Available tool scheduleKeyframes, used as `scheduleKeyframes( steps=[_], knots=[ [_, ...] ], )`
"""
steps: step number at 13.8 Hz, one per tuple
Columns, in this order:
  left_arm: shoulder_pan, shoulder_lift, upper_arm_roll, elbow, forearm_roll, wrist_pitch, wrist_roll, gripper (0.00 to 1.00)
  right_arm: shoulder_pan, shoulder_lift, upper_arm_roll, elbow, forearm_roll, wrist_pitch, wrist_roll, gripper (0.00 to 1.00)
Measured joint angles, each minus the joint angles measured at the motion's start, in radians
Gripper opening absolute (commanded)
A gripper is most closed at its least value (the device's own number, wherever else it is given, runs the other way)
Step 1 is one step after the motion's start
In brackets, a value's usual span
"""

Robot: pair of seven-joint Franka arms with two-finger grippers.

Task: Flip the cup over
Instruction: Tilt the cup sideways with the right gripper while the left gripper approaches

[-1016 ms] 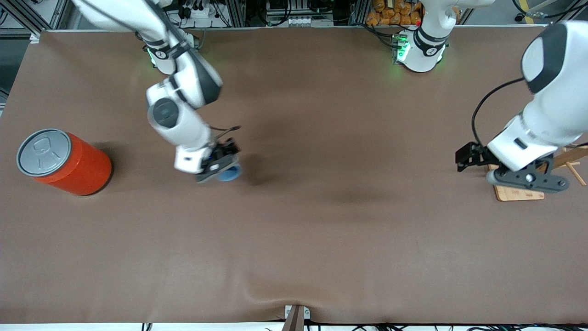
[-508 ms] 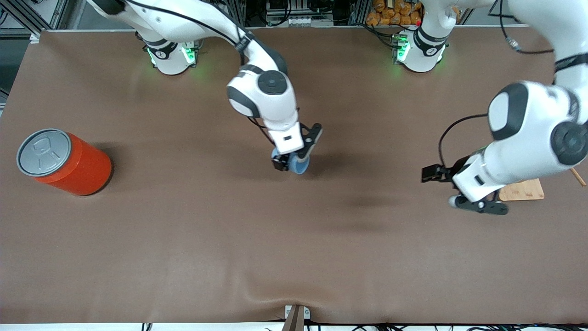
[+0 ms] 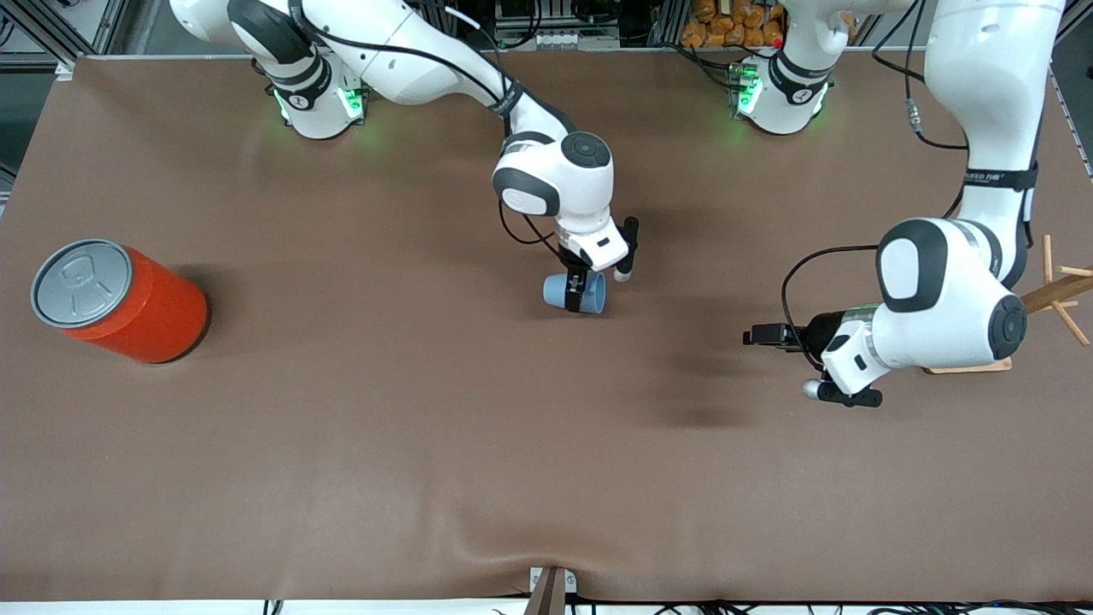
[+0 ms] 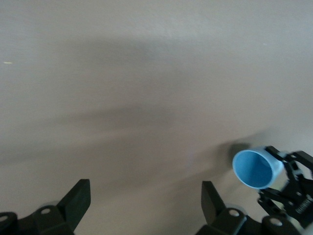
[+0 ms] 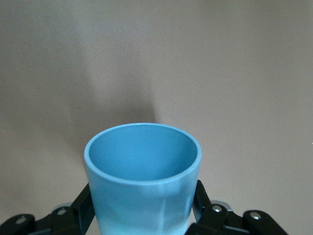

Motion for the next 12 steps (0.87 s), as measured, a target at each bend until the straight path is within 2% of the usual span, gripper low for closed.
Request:
scheduleKeyframes(
  steps=[3, 5, 6, 7, 12],
  knots=[
    [0.043, 0.078, 0.001, -0.039, -0.232, 0.001, 0.227, 1.0, 0.004, 0.004, -0.002, 0.003, 0.0, -0.026, -0.015, 0.05],
    [0.046, 0.103, 0.0, -0.052, -0.303, 0.003, 0.277, 1.0, 0.005, 0.018, -0.004, 0.003, -0.001, -0.029, -0.015, 0.07],
    [0.045, 0.103, -0.002, -0.055, -0.33, 0.003, 0.283, 1.0, 0.006, 0.026, -0.005, 0.003, -0.004, -0.029, -0.015, 0.31],
    [0.043, 0.103, -0.005, -0.061, -0.367, 0.003, 0.291, 1.0, 0.006, 0.031, -0.006, 0.004, -0.007, -0.028, -0.015, 0.99],
    [0.023, 0.103, -0.031, -0.163, -0.6, 0.003, 0.45, 1.0, 0.006, 0.032, -0.019, 0.011, -0.009, -0.029, -0.015, 1.0]
  ],
)
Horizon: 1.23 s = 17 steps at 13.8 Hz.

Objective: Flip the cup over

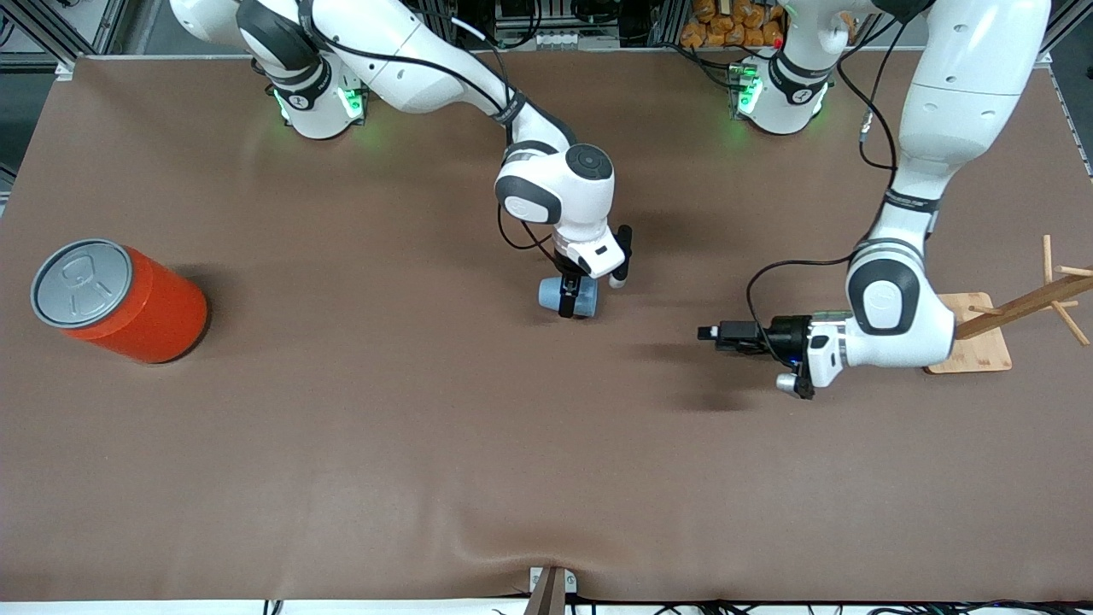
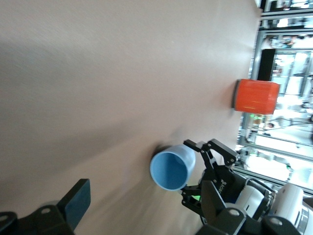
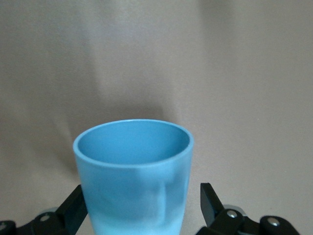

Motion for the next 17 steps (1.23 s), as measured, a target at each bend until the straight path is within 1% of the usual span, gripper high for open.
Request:
scheduleKeyframes(
  steps=[2, 7, 8, 10, 12, 14, 16, 17],
  knots=[
    [-0.001, 0.0, -0.013, -0.023, -0.03, 0.0, 0.034, 1.0, -0.001, 0.0, -0.002, 0.003, 0.0, 0.0, 0.0, 1.0],
    [-0.003, 0.0, -0.079, -0.032, -0.034, -0.004, 0.037, 1.0, -0.001, 0.0, -0.004, 0.014, 0.0, 0.0, 0.0, 1.0],
    [-0.005, 0.001, -0.087, -0.035, -0.034, -0.004, 0.037, 0.99, -0.002, 0.0, -0.004, 0.019, 0.0, 0.0, 0.0, 1.0],
    [-0.007, 0.01, -0.092, -0.041, -0.035, -0.004, 0.039, 0.93, -0.005, -0.005, -0.004, 0.03, 0.0, -0.005, 0.0, 1.0],
    [-0.006, 0.03, -0.096, -0.043, -0.059, -0.005, 0.057, 0.88, -0.014, -0.023, -0.002, 0.041, 0.005, -0.032, 0.0, 1.0],
    [-0.01, 0.05, -0.115, -0.043, -0.101, -0.006, 0.072, 0.87, -0.031, -0.054, 0.003, 0.049, 0.032, -0.046, 0.0, 1.0],
    [-0.037, 0.061, -0.122, -0.042, -0.143, -0.005, 0.076, 0.87, -0.052, -0.094, 0.004, 0.065, 0.097, -0.073, 0.0, 1.0],
    [-0.054, 0.063, -0.123, -0.042, -0.164, -0.004, 0.076, 0.87, -0.061, -0.113, 0.004, 0.088, 0.138, -0.122, 0.0, 1.0]
  ],
)
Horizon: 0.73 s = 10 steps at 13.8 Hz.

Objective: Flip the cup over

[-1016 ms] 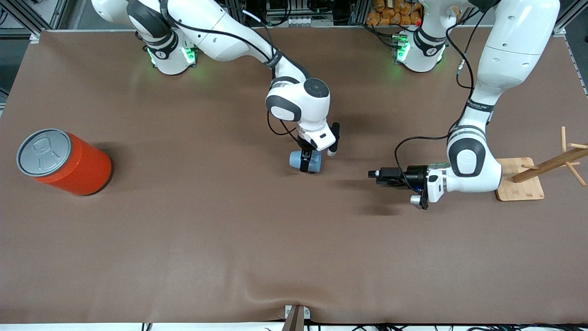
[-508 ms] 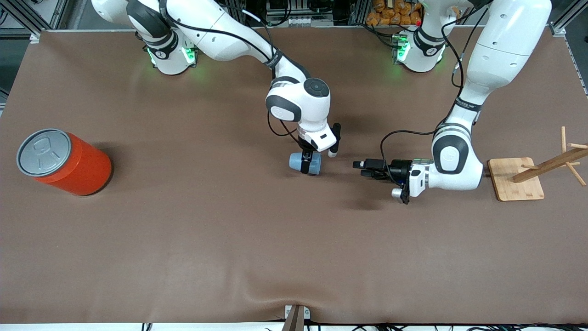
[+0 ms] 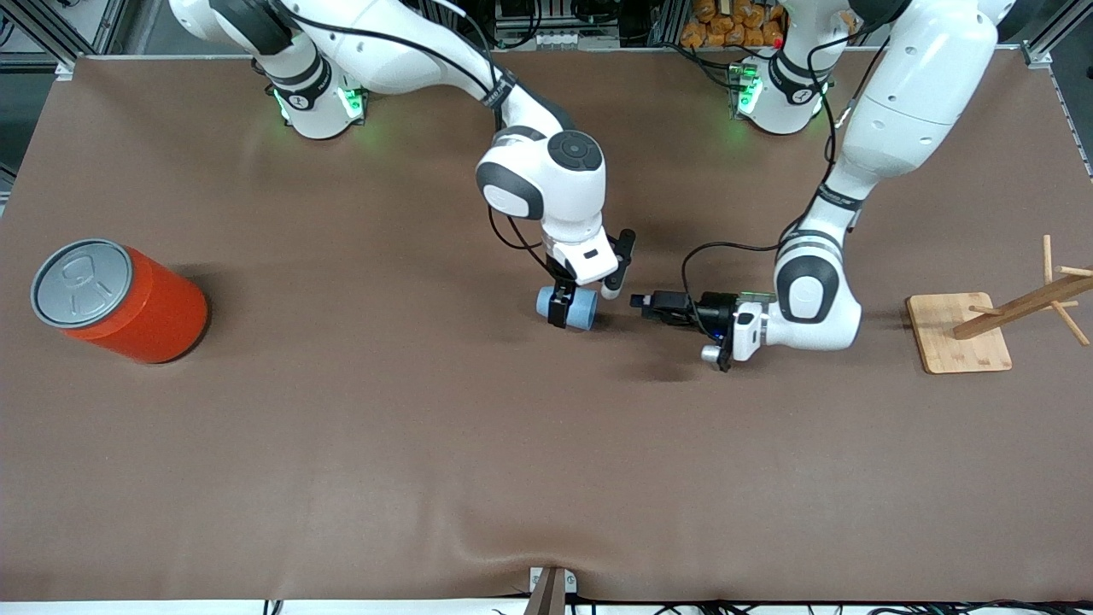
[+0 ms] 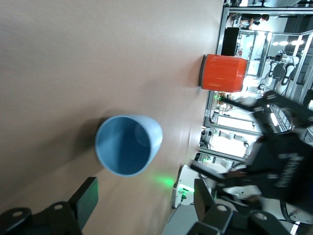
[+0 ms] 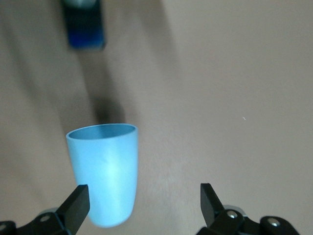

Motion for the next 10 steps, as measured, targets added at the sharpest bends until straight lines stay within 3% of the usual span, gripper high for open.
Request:
scheduleKeyframes(
  steps=[4, 8, 9, 10],
  knots=[
    [-0.053, 0.024, 0.0, 0.008, -0.088, 0.042, 0.026, 0.82, -0.083, -0.074, -0.001, 0.148, 0.06, -0.267, 0.0, 1.0],
    [-0.094, 0.051, 0.0, 0.012, -0.122, 0.067, 0.035, 0.73, -0.282, -0.166, -0.004, 0.186, 0.141, -0.349, -0.004, 1.0],
    [-0.103, 0.057, 0.0, 0.012, -0.126, 0.07, 0.035, 0.7, -0.327, -0.196, -0.005, 0.191, 0.146, -0.401, -0.005, 1.0],
    [-0.113, 0.061, -0.001, 0.012, -0.129, 0.073, 0.035, 0.58, -0.367, -0.227, -0.007, 0.192, 0.148, -0.447, -0.004, 1.0]
  ],
)
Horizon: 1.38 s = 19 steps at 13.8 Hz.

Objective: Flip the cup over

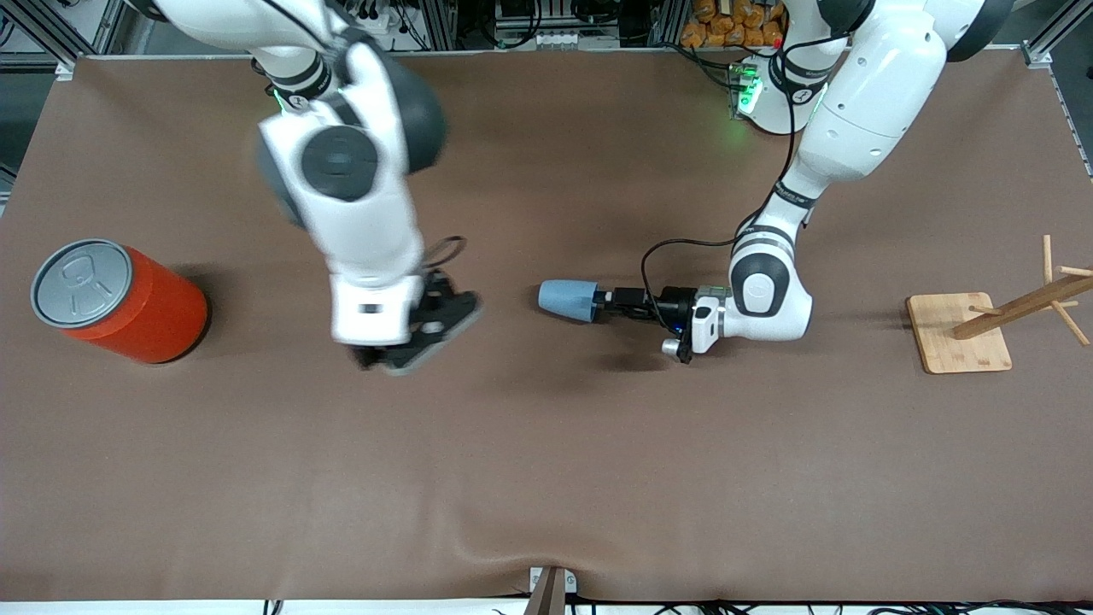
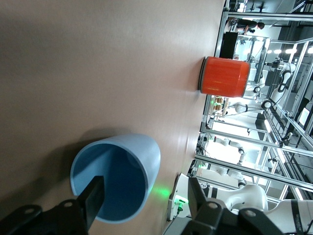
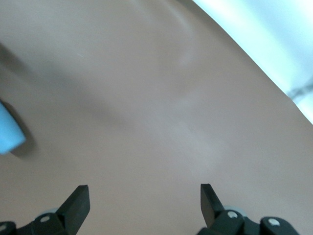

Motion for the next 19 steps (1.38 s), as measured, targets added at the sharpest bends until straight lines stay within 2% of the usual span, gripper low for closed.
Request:
scheduleKeyframes(
  steps=[1, 2, 4, 5, 7, 10, 11, 13, 16, 19],
  knots=[
    [-0.011, 0.004, 0.0, 0.0, -0.005, 0.005, 0.0, 0.5, -0.055, -0.026, 0.006, 0.0, 0.005, -0.024, 0.0, 1.0],
    [-0.022, 0.007, 0.0, 0.0, -0.008, 0.014, 0.0, 0.46, -0.137, -0.043, 0.037, 0.0, 0.023, -0.027, -0.009, 1.0],
    [-0.047, 0.013, 0.0, 0.001, -0.031, 0.043, 0.0, 0.2, -0.345, -0.05, 0.158, -0.001, 0.061, -0.032, -0.068, 1.0],
    [-0.062, 0.015, 0.0, 0.001, -0.051, 0.056, 0.0, 0.02, -0.43, -0.052, 0.204, 0.001, 0.07, -0.049, -0.093, 1.0],
    [-0.092, 0.015, -0.001, 0.003, -0.088, 0.08, 0.0, 0.0, -0.497, -0.078, 0.221, 0.005, 0.088, -0.114, -0.057, 1.0],
    [-0.1, 0.006, -0.001, 0.035, -0.087, 0.097, -0.082, 0.0, -0.491, -0.165, 0.182, -0.001, 0.153, -0.2, 0.221, 1.0],
    [-0.101, 0.002, 0.0, 0.054, -0.057, 0.104, -0.154, 0.0, -0.482, -0.196, 0.145, -0.011, 0.182, -0.233, 0.262, 1.0],
    [-0.102, -0.028, 0.001, 0.105, 0.069, 0.113, -0.353, 0.0, -0.449, -0.262, 0.033, -0.062, 0.225, -0.273, 0.277, 1.0],
    [-0.098, -0.109, 0.009, 0.178, 0.298, 0.119, -0.684, 0.0, -0.403, -0.366, -0.109, -0.217, 0.246, -0.251, 0.279, 1.0],
    [-0.088, -0.186, 0.014, 0.209, 0.53, 0.121, -0.923, 0.0, -0.378, -0.43, -0.14, -0.295, 0.247, -0.248, 0.281, 1.0]
  ],
)
